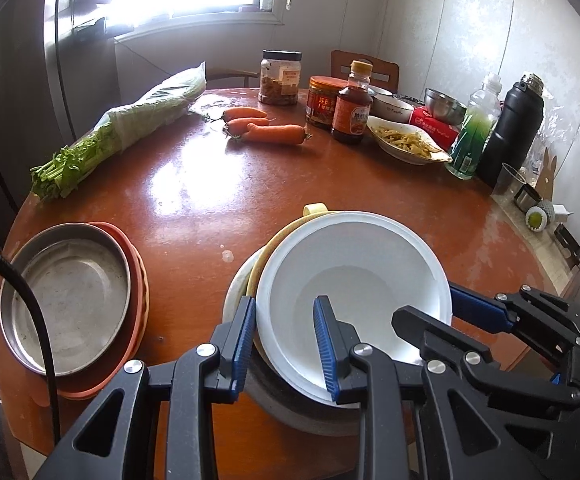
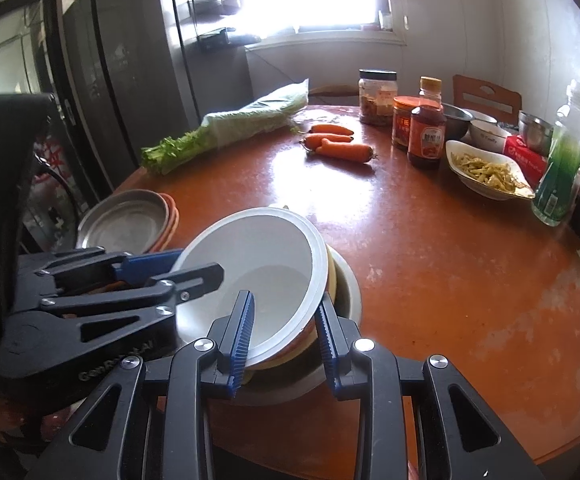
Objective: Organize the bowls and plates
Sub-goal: 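Lower the white bowl into the yellow bowl and open the left gripper, then grasp the steel bowl rim with the left gripper while the right gripper grasps it too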
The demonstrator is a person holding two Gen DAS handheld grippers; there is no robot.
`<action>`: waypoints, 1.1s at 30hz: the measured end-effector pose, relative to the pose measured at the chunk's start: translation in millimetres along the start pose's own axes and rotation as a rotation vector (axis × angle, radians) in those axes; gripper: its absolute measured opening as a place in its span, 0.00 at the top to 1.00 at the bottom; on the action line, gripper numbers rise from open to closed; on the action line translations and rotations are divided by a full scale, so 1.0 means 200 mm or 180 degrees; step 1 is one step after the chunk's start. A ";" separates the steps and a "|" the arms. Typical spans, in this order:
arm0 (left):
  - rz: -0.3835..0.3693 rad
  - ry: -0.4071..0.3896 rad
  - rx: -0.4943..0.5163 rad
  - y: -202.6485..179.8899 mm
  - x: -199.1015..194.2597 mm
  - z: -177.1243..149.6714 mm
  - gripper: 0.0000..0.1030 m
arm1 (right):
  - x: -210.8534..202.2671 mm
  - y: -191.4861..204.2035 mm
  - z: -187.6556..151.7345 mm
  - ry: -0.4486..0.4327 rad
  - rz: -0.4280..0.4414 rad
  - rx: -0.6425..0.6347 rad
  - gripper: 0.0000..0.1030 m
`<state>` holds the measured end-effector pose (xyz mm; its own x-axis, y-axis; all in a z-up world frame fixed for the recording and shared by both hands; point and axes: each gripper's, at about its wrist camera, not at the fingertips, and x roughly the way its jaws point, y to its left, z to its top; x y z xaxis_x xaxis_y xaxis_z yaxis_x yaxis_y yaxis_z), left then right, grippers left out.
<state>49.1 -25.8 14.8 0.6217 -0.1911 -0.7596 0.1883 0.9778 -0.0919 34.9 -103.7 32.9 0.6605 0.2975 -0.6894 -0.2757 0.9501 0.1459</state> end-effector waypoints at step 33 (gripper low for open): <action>-0.0071 0.0107 -0.0098 0.09 -0.01 -0.01 0.38 | -0.02 -0.14 0.04 0.0083 -0.0095 0.0238 0.40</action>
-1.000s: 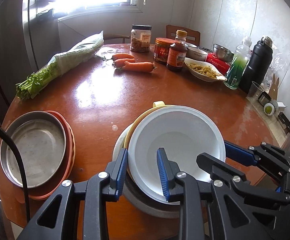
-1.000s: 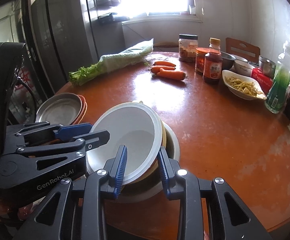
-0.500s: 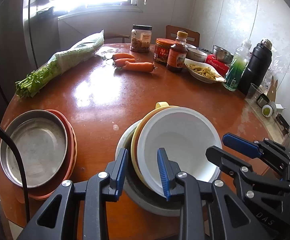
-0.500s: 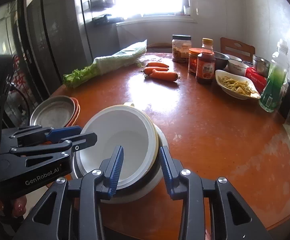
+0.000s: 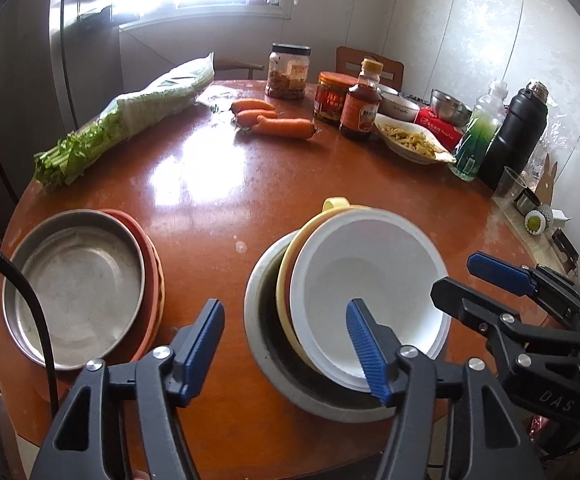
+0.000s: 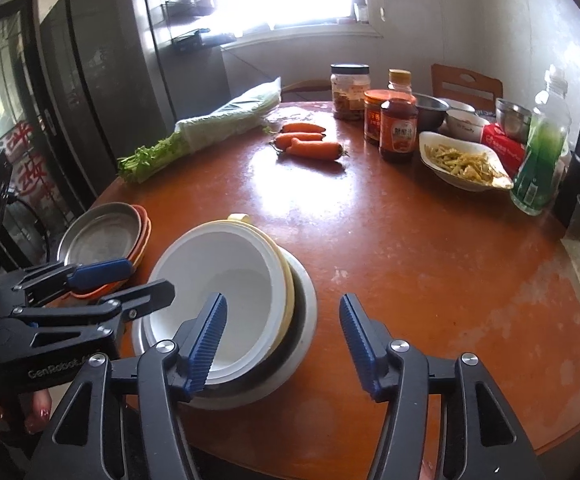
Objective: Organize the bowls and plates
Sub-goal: 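Grasp the steel bowl rim with the left gripper while the right gripper grasps it too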
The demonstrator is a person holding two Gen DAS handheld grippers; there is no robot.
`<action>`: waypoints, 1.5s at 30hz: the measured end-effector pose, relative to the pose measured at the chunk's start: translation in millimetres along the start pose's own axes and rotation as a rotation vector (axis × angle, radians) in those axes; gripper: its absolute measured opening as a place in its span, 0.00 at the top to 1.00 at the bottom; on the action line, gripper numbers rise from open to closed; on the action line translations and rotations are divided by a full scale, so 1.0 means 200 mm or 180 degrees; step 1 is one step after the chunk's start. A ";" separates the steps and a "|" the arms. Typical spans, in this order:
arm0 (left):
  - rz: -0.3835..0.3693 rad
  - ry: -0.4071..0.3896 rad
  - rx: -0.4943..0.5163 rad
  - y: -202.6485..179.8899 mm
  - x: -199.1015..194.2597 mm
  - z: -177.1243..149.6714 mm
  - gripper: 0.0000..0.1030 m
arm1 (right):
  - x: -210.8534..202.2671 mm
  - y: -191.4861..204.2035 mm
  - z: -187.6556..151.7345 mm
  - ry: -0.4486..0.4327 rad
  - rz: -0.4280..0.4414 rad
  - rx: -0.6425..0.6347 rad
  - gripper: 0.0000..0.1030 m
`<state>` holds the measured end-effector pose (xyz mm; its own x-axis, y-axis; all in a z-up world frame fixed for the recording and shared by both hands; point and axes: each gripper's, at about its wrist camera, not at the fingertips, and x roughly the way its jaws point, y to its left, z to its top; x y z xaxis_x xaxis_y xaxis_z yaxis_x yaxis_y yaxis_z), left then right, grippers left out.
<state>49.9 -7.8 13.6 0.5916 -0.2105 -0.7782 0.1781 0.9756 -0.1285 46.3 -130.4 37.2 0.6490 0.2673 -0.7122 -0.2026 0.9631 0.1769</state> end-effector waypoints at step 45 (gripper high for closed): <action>0.0043 0.0257 -0.0162 -0.03 0.21 -0.02 0.47 | 0.19 -0.03 -0.09 0.0260 0.0130 0.0224 0.58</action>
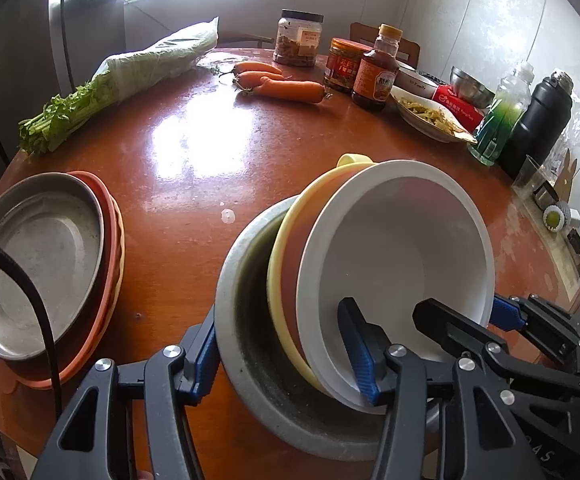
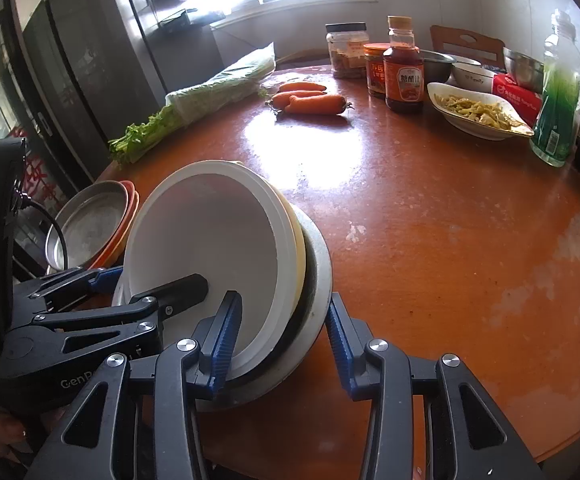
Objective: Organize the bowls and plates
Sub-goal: 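Grasp the steel bowl rim with the left gripper while the right gripper grasps it too, then lift the nested bowl stack with both grippers and carry it over the plate stack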
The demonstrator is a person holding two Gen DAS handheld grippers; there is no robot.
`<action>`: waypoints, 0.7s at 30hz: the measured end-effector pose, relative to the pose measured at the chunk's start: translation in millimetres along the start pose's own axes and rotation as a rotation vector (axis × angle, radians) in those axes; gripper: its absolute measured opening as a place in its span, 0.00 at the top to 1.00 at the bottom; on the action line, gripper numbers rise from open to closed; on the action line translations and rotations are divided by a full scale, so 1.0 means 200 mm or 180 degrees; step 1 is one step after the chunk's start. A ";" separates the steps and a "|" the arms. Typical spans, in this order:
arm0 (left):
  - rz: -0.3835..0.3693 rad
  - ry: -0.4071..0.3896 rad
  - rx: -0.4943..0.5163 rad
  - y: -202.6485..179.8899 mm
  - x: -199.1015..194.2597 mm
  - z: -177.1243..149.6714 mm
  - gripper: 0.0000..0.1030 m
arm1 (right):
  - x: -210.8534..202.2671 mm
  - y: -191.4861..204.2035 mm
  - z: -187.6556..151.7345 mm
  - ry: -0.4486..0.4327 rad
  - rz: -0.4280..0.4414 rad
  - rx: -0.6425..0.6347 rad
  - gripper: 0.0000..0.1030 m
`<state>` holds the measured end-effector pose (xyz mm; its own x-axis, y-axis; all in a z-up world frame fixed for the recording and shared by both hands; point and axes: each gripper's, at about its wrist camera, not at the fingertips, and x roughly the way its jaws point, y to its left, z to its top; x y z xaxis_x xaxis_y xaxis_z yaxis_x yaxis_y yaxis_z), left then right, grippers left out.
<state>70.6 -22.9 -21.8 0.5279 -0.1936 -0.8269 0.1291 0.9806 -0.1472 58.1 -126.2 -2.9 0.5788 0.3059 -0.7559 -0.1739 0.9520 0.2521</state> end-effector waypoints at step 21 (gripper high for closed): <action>-0.0067 -0.0102 0.0006 -0.02 -0.10 0.04 0.48 | -0.07 0.00 0.04 -0.0123 -0.0015 -0.0015 0.59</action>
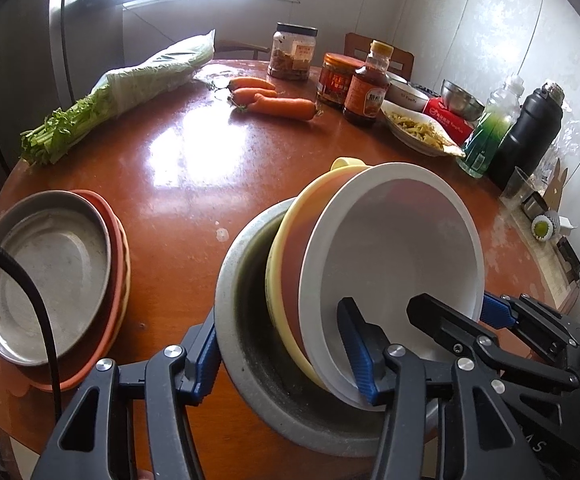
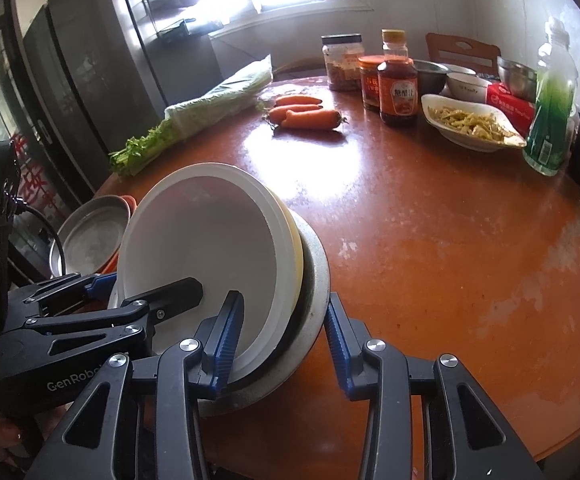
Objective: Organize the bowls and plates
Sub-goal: 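Lift the nested bowl stack with both grippers and carry it over the plate stack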
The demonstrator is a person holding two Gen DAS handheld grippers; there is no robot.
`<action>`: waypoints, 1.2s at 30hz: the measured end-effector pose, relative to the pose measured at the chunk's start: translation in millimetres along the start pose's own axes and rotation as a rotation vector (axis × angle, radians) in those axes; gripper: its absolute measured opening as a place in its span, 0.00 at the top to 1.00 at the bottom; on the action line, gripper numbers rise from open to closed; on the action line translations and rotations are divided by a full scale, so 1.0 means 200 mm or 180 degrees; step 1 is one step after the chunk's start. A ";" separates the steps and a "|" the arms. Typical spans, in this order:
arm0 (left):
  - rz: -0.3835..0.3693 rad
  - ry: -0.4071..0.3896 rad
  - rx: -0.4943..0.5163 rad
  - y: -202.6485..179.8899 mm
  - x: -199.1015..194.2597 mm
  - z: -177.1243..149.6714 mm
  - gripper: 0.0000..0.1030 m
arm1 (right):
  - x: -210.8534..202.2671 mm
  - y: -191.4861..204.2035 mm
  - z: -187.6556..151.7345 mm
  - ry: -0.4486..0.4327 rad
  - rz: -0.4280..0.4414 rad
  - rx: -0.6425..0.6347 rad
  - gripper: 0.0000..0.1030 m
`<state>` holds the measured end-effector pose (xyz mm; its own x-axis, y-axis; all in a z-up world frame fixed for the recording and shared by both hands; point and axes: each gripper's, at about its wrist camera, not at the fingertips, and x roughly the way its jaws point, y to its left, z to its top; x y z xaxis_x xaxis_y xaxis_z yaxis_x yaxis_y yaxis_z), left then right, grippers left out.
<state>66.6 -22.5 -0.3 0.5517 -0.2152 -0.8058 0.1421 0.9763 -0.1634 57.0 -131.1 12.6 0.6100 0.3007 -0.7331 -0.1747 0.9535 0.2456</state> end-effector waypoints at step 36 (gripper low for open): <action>0.0206 -0.0497 -0.0344 0.53 -0.44 0.12 0.48 | 0.00 0.58 0.30 -0.0280 0.0327 -0.0483 0.59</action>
<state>53.2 100.0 67.9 0.6787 -0.1448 -0.7200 0.0177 0.9833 -0.1811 83.9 -20.7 79.2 0.6470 0.3998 -0.6493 -0.3500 0.9122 0.2129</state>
